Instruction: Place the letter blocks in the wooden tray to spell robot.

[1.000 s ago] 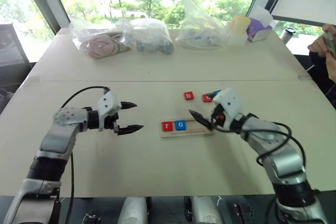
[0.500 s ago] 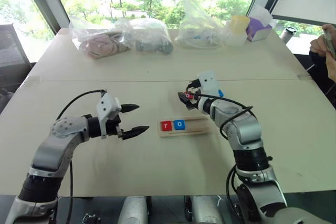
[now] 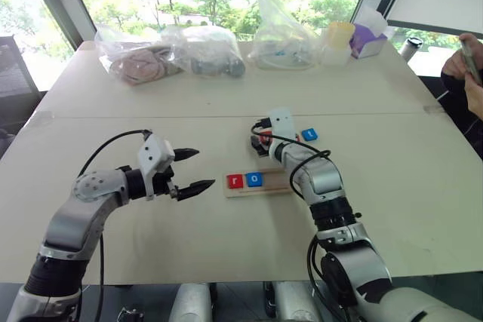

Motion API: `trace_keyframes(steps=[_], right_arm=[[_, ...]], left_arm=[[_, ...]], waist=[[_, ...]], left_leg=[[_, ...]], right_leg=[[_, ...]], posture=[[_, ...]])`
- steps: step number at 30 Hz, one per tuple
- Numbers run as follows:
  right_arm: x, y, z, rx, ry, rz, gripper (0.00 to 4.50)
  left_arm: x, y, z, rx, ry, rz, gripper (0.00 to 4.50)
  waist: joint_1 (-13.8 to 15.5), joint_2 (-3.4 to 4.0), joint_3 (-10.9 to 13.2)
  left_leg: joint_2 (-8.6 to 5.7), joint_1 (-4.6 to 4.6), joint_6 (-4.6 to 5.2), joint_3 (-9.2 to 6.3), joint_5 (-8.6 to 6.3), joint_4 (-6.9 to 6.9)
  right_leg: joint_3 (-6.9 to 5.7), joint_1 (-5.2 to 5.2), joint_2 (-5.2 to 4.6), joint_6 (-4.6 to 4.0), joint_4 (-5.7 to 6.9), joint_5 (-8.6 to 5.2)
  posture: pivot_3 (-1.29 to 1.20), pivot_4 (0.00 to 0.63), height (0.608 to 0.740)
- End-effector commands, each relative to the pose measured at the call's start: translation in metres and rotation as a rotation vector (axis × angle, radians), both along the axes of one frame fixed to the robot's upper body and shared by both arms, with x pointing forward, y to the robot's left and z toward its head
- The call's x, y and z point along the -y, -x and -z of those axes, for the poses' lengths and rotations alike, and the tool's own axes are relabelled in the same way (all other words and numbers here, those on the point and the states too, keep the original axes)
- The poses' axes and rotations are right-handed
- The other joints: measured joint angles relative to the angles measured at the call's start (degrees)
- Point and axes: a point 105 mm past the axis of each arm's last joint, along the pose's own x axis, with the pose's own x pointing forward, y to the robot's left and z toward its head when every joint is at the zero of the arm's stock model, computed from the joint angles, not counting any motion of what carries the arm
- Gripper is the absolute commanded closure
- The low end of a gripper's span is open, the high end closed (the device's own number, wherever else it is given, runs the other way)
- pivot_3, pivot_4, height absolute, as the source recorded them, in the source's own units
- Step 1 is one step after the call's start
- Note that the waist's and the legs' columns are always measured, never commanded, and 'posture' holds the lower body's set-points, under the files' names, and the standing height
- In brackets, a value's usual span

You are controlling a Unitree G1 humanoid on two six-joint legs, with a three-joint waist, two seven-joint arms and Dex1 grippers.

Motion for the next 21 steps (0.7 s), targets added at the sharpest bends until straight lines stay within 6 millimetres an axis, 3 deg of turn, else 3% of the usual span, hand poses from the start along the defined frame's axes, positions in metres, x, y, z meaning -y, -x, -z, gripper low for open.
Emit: trace_keyframes(steps=[1, 3, 7, 9, 11, 13, 16, 21], right_arm=[[0.002, 0.0, -0.001, -0.005, -0.002, 0.014, 2.32], [0.004, 0.004, -0.001, -0.013, -0.001, 0.015, 3.31], [0.007, 0.015, -0.009, -0.003, 0.008, -0.015, 3.29], [0.013, 0.021, -0.024, 0.042, 0.029, -0.036, 3.29], [0.029, 0.033, -0.047, 0.089, 0.043, -0.048, 3.29], [0.047, 0.047, -0.057, 0.091, 0.055, -0.04, 3.29], [0.069, 0.069, -0.057, 0.054, 0.078, -0.019, 3.29], [0.099, 0.11, -0.038, -0.037, 0.125, 0.036, 3.29]], left_arm=[[-0.001, 0.0, -0.01, 0.051, 0.008, -0.007, 0.0], [0.0, 0.0, -0.01, 0.052, 0.01, -0.008, 0.0], [0.003, -0.002, -0.009, 0.054, 0.014, -0.007, 0.0], [0.005, -0.002, -0.008, 0.054, 0.017, -0.002, 0.0], [0.009, -0.003, -0.007, 0.048, 0.024, 0.008, 0.0], [0.011, -0.004, -0.004, 0.045, 0.028, 0.017, 0.0], [0.015, -0.005, -0.002, 0.04, 0.036, 0.028, 0.0], [0.018, -0.009, -0.001, 0.034, 0.032, 0.066, 0.0]], waist=[[0.0, 0.0, 0.0], [0.01, 0.0, 0.0], [0.11, 0.0, 0.0], [0.26, 0.01, 0.0], [0.36, 0.05, 0.03], [0.52, 0.06, 0.03], [0.45, 0.03, 0.01], [0.45, 0.03, 0.01]], left_leg=[[0.02, 0.0, 0.0, -0.01, 0.0, -0.02], [0.04, 0.02, 0.0, -0.03, 0.0, -0.05], [0.05, 0.03, 0.0, -0.05, 0.0, -0.11], [0.05, 0.0, 0.0, -0.05, 0.0, -0.12], [0.04, -0.03, 0.0, -0.04, 0.0, -0.1], [0.02, -0.05, 0.0, -0.03, 0.0, -0.08], [0.03, -0.03, 0.0, -0.05, 0.0, -0.09], [0.04, -0.02, 0.0, -0.07, 0.0, -0.13]], right_leg=[[0.0, 0.0, 0.03, 0.0, 0.0, 0.0], [0.0, 0.0, 0.06, -0.01, 0.01, 0.0], [0.0, -0.02, 0.09, -0.01, 0.0, -0.01], [0.0, -0.03, 0.08, -0.01, 0.0, -0.01], [0.01, -0.04, 0.06, -0.01, -0.02, -0.01], [0.01, -0.06, 0.03, -0.01, -0.02, -0.01], [0.01, -0.05, 0.05, -0.02, -0.02, -0.01], [0.01, -0.07, 0.09, -0.03, -0.02, -0.03]], posture=[[0.0, 0.15, 0.74], [0.0, 0.15, 0.74], [0.0, 0.15, 0.74], [0.0, 0.15, 0.74], [0.0, 0.15, 0.74], [0.0, 0.15, 0.74], [0.0, 0.15, 0.74], [0.0, 0.15, 0.74]])
